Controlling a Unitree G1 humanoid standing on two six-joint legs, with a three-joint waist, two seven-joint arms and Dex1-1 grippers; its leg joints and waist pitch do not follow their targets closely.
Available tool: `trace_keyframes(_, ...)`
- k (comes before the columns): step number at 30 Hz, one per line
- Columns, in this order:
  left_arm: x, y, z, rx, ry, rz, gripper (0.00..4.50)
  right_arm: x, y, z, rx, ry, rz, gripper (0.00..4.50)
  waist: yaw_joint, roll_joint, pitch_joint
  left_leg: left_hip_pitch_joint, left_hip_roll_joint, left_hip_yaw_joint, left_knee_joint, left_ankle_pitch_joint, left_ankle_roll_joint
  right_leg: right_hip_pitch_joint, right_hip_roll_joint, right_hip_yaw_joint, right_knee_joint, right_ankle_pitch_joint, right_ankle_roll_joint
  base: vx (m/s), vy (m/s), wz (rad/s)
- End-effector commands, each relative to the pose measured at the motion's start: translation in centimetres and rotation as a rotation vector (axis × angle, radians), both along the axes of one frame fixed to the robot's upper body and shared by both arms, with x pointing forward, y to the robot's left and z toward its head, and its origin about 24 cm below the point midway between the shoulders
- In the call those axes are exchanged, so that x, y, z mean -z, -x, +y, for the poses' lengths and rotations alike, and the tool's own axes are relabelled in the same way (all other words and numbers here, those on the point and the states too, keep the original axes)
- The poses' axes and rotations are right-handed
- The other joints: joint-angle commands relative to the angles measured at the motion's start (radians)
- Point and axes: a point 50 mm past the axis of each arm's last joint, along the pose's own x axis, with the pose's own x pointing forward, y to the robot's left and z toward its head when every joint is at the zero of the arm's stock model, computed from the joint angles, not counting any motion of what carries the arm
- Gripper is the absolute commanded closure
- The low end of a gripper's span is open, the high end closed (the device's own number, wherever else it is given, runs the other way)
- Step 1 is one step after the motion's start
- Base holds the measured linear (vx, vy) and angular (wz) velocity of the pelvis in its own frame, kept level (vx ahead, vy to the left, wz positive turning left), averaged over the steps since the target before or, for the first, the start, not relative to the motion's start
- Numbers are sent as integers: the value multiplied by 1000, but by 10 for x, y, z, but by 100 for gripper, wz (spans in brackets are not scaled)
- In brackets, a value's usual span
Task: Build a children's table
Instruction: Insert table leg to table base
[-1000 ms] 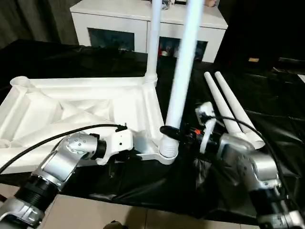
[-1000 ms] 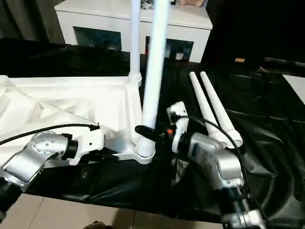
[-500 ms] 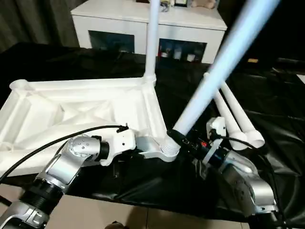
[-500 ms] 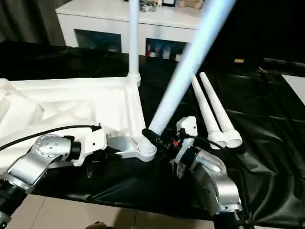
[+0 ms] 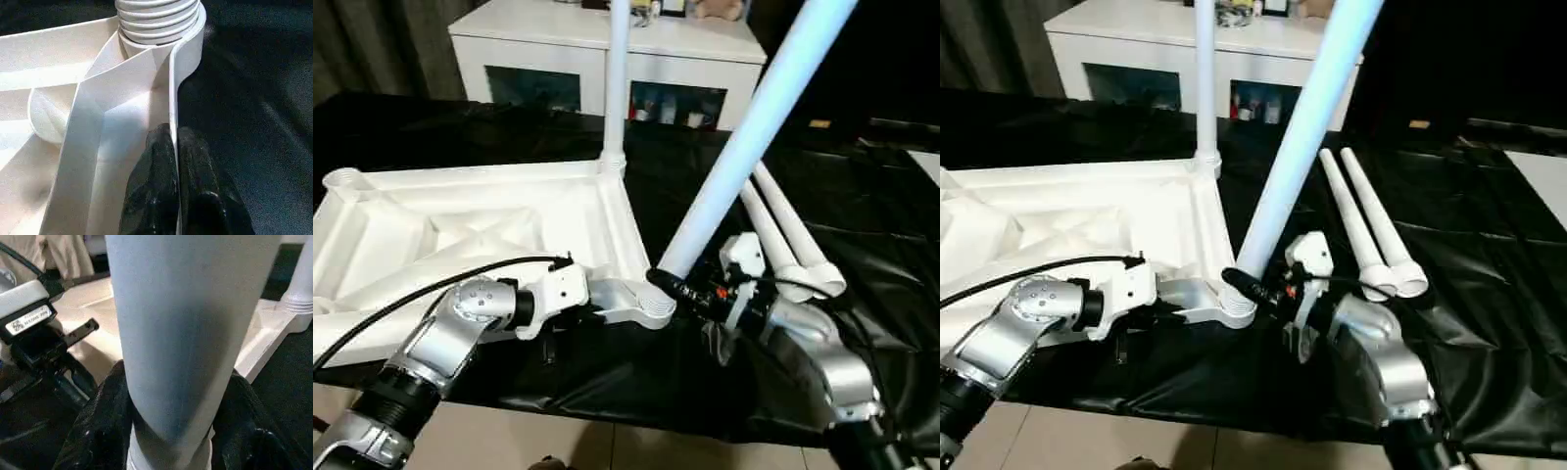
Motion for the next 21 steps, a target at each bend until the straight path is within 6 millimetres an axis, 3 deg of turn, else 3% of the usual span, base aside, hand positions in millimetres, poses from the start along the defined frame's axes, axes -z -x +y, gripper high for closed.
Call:
trace_keyframes(1,-14,-10,7,-57,16,-83,450,36,10,-9,-23,133,214,266,-7,-2,-41,30,77,-61,-96,-504,-70,-1,-103,52,-109,-550,-120,0,0,0)
trace_keyframes(4,-14,-9,7,-50,15,-74,450,38,8,-12,-67,182,279,266,-15,2,-40,39,77,-61,-96,-543,-82,-6,-99,48,-113,-544,-124,0,0,0)
trace_keyframes(7,-14,-10,7,-43,10,-69,450,37,2,-14,-75,208,302,266,-18,2,-42,38,77,-61,-98,-548,-86,-6,-100,49,-111,-515,-130,0,0,0)
trace_keyframes(13,-15,-12,6,-32,1,-69,450,18,-16,-10,-78,208,254,266,-22,-2,-38,43,74,-66,-94,-582,-85,-10,-103,44,-123,-603,-102,0,0,0)
trace_keyframes(17,-17,-14,5,-32,4,-75,450,10,-22,-3,-128,217,238,266,-21,0,-38,55,73,-66,-92,-617,-92,-20,-100,43,-129,-608,-97,0,0,0)
trace_keyframes(20,-17,-15,4,-31,4,-76,450,8,-22,0,-165,230,230,266,-23,-1,-38,52,74,-67,-96,-628,-94,-17,-98,41,-126,-592,-101,0,0,0)
trace_keyframes(21,-17,-15,4,-31,4,-76,450,7,-23,2,-175,231,227,266,-24,-6,-38,52,74,-66,-96,-627,-93,-17,-99,41,-126,-593,-101,0,0,0)
